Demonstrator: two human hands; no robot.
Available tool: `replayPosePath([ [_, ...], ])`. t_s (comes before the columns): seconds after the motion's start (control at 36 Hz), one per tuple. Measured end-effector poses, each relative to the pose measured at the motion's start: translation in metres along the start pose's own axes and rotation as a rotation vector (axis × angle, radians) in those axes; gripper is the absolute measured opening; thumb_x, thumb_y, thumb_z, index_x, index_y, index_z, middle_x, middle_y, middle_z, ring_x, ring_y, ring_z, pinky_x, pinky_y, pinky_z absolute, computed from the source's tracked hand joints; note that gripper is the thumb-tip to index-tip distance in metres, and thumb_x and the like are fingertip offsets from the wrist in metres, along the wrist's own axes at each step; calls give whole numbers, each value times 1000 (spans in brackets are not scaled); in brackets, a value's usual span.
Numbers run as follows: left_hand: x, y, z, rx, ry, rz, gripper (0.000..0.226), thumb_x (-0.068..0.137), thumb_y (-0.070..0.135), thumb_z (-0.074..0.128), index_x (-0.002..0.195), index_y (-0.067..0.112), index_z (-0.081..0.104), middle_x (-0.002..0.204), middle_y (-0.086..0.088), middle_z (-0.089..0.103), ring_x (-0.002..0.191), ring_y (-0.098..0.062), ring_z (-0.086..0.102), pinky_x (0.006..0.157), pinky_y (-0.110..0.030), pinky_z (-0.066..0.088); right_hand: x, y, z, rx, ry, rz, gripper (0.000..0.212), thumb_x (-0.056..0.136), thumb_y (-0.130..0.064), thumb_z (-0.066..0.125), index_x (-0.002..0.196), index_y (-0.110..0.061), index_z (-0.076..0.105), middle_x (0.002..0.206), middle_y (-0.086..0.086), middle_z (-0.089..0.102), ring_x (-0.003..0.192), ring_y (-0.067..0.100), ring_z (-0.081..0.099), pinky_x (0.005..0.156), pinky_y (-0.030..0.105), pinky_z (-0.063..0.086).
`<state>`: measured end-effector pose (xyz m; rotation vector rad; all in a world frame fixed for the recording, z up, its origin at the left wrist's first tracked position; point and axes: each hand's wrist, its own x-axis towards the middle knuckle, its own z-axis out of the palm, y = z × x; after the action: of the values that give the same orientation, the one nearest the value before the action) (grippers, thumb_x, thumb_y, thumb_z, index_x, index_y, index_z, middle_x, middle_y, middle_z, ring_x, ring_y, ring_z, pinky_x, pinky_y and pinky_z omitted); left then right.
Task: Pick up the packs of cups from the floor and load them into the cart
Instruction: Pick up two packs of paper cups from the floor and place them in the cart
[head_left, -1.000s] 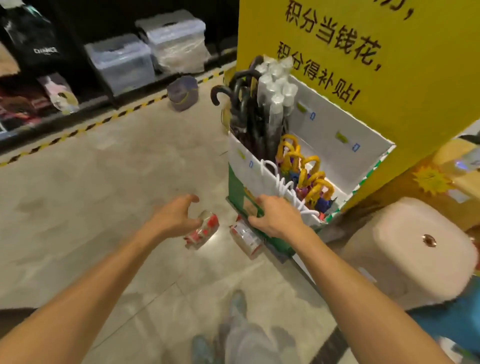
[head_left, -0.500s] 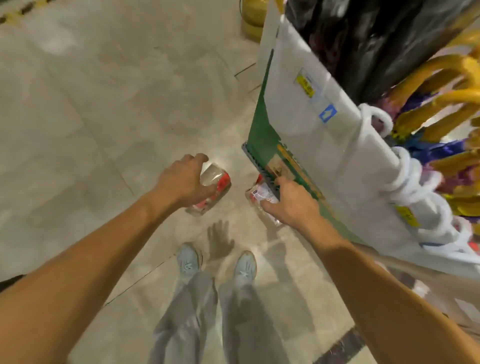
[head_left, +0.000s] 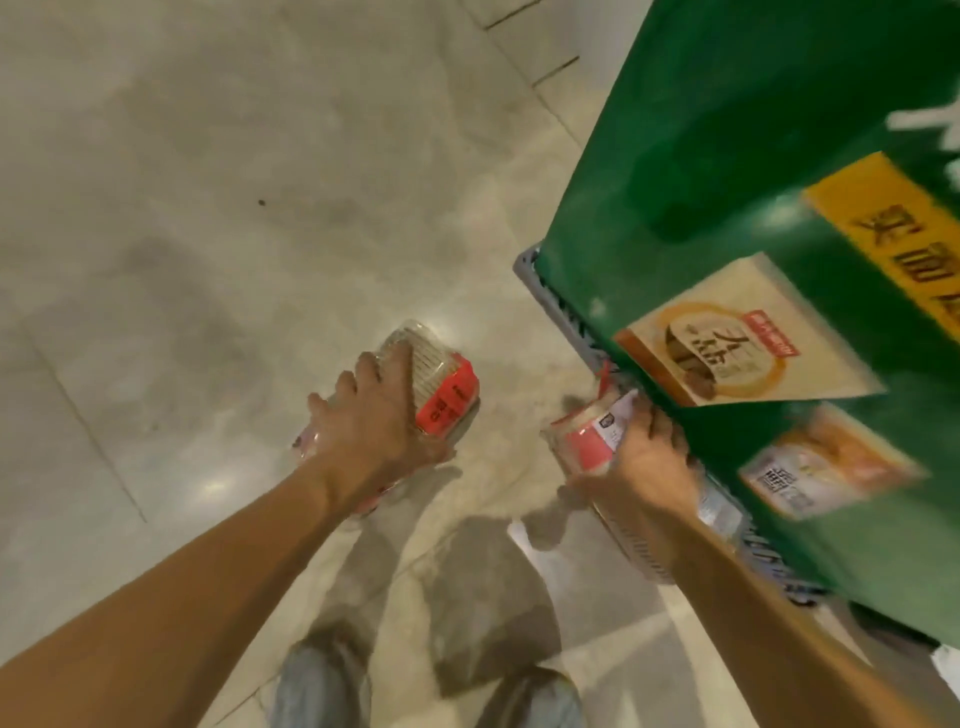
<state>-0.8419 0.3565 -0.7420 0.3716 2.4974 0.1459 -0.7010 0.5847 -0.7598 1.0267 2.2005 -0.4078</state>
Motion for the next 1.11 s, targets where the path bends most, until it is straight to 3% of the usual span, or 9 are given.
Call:
replayPosePath([
  [0.08, 6, -8, 24, 30, 127, 0, 111, 66, 84, 44, 154, 25, 11, 138, -12, 45, 115, -37, 52, 91, -57, 46, 6, 10, 10, 40, 150, -27, 115, 75, -70, 71, 157, -29, 2, 163, 5, 21, 151, 31, 24, 123, 52, 18],
  [0.14, 5, -11, 27, 11, 158, 20, 108, 68, 79, 49, 155, 25, 13, 136, -12, 45, 113, -37, 51, 88, -57, 46, 6, 13, 8, 70, 138, -40, 105, 77, -73, 68, 154, -30, 11, 159, 6, 28, 147, 32, 31, 122, 50, 20],
  [0.28, -13, -10, 14, -90, 149, 8, 112, 69, 71, 70, 155, 29, 13, 133, -10, 45, 112, -36, 51, 81, -56, 49, -7, 14, -15, 194, 72, -20, 111, 70, -71, 79, 153, -30, 18, 157, 2, 38, 145, 28, 37, 122, 53, 25],
  [0.44, -80, -6, -48, -300, 183, -11, 115, 67, 67, 76, 155, 26, 16, 139, -12, 44, 120, -38, 49, 85, -57, 49, -76, 0, -59, 257, 154, -95, 114, 66, -77, 77, 153, -23, 27, 143, 6, 50, 133, 30, 49, 111, 55, 40],
  [0.64, -197, -7, -178, -576, 225, -55, 118, 53, 79, 73, 150, 36, 23, 126, -6, 53, 109, -27, 56, 83, -50, 53, -204, -36, -164, 479, 199, -202, 115, 58, -78, 77, 153, -30, 34, 143, 0, 55, 130, 26, 54, 105, 51, 48],
  [0.75, -263, -11, -273, -708, 254, -62, 108, 53, 69, 86, 143, 42, 33, 115, 2, 62, 98, -22, 65, 77, -48, 57, -285, -65, -249, 562, 212, -259, 107, 52, -82, 76, 143, -36, 41, 131, -8, 61, 118, 21, 62, 95, 47, 54],
  [0.86, -330, 2, -380, -805, 372, -9, 100, 53, 48, 96, 136, 37, 42, 107, 2, 70, 90, -17, 72, 78, -46, 58, -369, -84, -343, 636, 253, -318, 106, 49, -79, 77, 140, -35, 45, 131, -9, 62, 118, 20, 62, 97, 45, 53],
  [0.97, -397, 29, -479, -826, 551, 78, 100, 48, 48, 97, 129, 55, 39, 114, 12, 67, 99, -12, 69, 88, -43, 56, -457, -88, -434, 709, 283, -370, 99, 49, -77, 78, 133, -34, 47, 124, -10, 64, 116, 19, 63, 96, 44, 53],
  [1.11, -472, 59, -572, -815, 641, 145, 126, 40, 73, 86, 147, 40, 27, 137, 4, 51, 123, -18, 55, 105, -45, 47, -554, -74, -526, 792, 363, -484, 103, 48, -72, 83, 137, -36, 45, 124, -14, 62, 117, 13, 62, 97, 43, 54],
])
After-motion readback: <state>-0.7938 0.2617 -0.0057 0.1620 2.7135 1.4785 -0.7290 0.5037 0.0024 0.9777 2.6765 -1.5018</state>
